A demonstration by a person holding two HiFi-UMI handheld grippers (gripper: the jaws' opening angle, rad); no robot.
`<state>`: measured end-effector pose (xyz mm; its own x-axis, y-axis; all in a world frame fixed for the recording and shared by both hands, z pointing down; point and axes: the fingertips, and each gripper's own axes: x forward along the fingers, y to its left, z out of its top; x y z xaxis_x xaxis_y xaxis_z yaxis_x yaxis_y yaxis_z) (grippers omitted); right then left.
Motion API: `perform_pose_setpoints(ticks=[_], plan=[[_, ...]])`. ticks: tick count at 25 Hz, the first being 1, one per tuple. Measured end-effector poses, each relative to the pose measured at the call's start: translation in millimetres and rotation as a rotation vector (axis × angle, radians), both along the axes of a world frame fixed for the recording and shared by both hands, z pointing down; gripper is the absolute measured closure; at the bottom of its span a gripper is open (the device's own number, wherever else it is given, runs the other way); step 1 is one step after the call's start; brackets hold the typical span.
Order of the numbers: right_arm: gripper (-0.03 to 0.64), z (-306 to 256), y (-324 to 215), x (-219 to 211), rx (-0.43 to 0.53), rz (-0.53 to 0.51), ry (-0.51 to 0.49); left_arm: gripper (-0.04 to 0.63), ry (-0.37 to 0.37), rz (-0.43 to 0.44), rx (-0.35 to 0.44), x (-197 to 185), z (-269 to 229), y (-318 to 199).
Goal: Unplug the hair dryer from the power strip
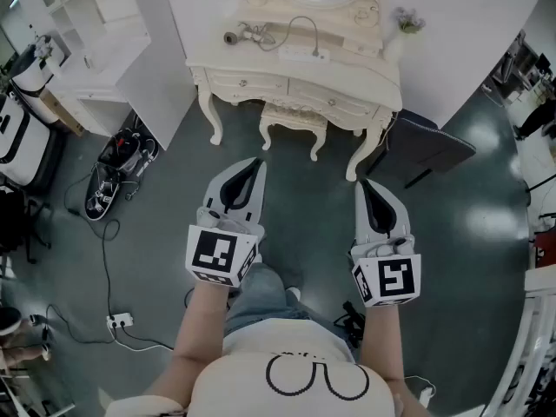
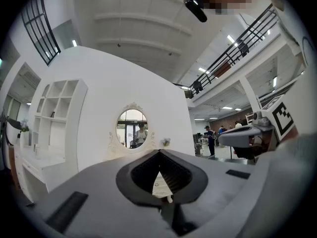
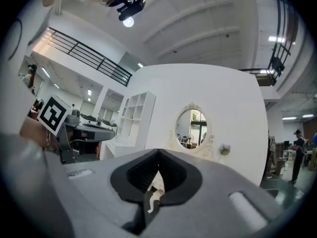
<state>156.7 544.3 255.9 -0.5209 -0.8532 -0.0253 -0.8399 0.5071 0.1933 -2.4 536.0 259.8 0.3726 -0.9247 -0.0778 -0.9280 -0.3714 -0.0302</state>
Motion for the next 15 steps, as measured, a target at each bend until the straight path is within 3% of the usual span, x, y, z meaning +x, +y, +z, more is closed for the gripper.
perform_pose_setpoints(ticks=[6, 15], plan=[[0.62, -2, 0, 3, 0.005, -0.018, 0.017, 0.597, 0.013, -0.035, 0.013, 6, -5, 3], [0.618, 7, -39, -2, 0.019, 0.02, 0.037, 0.597, 0.008, 0.003, 0.009, 4, 6, -34]])
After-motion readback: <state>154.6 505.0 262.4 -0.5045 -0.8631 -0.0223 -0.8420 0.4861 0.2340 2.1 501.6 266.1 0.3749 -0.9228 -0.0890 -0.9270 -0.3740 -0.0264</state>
